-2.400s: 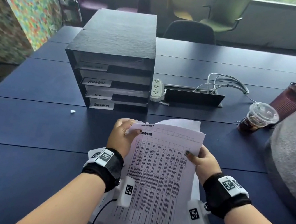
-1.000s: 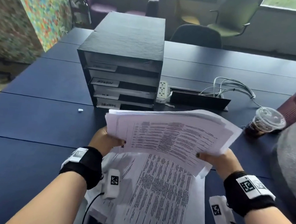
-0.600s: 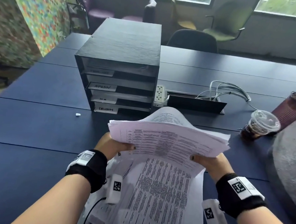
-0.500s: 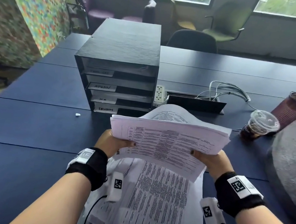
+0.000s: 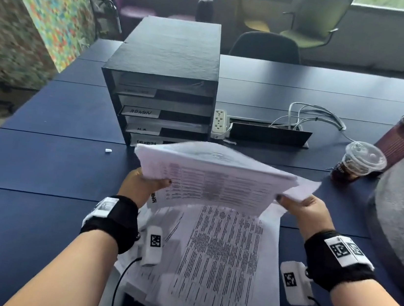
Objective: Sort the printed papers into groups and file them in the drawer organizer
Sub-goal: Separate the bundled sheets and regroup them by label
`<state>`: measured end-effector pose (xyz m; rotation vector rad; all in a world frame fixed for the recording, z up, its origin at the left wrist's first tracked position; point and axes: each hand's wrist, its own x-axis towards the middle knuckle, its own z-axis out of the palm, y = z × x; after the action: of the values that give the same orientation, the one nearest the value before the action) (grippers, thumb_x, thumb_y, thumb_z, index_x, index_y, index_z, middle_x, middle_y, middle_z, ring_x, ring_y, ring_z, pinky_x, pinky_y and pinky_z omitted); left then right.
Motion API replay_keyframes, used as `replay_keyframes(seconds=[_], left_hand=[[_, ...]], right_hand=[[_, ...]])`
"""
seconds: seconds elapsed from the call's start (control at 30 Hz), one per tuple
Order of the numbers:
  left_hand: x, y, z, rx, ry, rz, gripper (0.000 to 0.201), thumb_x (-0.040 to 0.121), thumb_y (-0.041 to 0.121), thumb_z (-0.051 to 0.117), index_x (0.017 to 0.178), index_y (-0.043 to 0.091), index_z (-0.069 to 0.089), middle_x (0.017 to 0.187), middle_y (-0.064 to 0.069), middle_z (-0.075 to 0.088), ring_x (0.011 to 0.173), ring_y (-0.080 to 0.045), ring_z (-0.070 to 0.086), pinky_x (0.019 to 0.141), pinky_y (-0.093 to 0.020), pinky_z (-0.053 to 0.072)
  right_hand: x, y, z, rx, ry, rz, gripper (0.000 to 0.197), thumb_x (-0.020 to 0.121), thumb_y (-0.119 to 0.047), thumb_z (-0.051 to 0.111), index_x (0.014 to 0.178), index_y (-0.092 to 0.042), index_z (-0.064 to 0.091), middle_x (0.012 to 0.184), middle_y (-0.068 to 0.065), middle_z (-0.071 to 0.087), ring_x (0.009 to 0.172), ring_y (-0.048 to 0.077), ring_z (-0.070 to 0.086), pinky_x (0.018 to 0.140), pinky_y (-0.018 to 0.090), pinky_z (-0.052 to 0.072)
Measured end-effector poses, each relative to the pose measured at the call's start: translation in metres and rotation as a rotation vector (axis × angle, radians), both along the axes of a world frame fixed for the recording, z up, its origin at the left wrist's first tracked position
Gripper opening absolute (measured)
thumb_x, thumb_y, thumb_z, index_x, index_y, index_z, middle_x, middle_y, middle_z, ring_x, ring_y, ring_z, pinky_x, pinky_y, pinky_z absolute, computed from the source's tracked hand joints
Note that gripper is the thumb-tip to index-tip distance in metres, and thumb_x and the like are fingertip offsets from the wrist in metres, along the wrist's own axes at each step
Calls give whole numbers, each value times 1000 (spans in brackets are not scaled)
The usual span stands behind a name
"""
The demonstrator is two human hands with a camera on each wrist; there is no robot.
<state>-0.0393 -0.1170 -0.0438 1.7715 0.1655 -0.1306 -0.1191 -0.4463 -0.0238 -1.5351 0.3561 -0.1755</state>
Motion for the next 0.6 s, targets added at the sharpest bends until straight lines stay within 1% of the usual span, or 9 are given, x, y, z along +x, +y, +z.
replay_keyframes(seconds=[0.07,0.13,0.23,0.3,0.37,0.47,0.53,0.57,0.6], left_hand=[[0,0,1,-24,-14,4,26,77,0,72,85,24,67,85,6,71,79,-14,64,74,-28,49],[-2,1,1,-38,-39,-25,30,80,-2,68,99,21,65,96,5,70,89,-13,64,80,-28,50],[-8,0,-7,-36,-60,-24,40,84,-2,63,120,16,56,106,7,68,98,-8,61,85,-26,49],[-13,-5,-13,-41,-38,1,41,88,2,60,124,18,52,108,9,64,98,-7,59,78,-20,47],[-16,-10,-15,-7,-10,36,39,92,5,56,129,19,50,109,8,61,98,-11,55,71,-16,43],[-12,-8,-9,65,-8,100,37,94,5,52,130,14,48,111,2,59,99,-14,53,84,-25,43],[-7,-3,2,110,-58,104,32,93,3,52,124,12,49,110,0,60,97,-15,54,84,-26,40],[-5,-2,9,122,-89,92,29,92,2,52,119,13,51,109,-1,61,95,-15,54,83,-24,39],[-3,-1,16,127,-109,79,28,92,2,51,115,17,51,108,-1,62,93,-16,55,81,-22,39]], right_hand=[[1,-4,-3,20,-13,-9,26,77,12,64,66,-10,73,63,-8,71,60,-1,64,64,16,50],[0,-4,-5,34,-30,-8,35,76,13,64,60,-16,75,63,-6,71,59,1,65,59,11,50],[-5,1,-7,34,-23,6,41,75,15,62,55,-18,74,59,-6,70,55,0,64,55,10,49],[-5,6,-8,49,-7,9,44,76,18,60,52,-17,73,57,-6,69,52,0,63,52,10,49],[-5,11,-5,79,-16,6,43,76,19,59,53,-15,73,58,-5,69,52,2,64,52,12,50],[-3,10,3,37,-51,2,27,77,13,61,68,-10,72,64,-5,71,56,4,65,55,14,51],[0,7,9,17,-79,23,17,75,4,67,85,-10,69,74,-3,73,64,8,66,62,18,53],[1,5,13,26,-96,46,20,72,-6,74,90,-10,67,78,-2,73,67,10,66,64,20,54],[3,3,18,32,-109,66,34,65,-22,81,94,-12,65,79,-2,73,69,11,66,66,21,54]])
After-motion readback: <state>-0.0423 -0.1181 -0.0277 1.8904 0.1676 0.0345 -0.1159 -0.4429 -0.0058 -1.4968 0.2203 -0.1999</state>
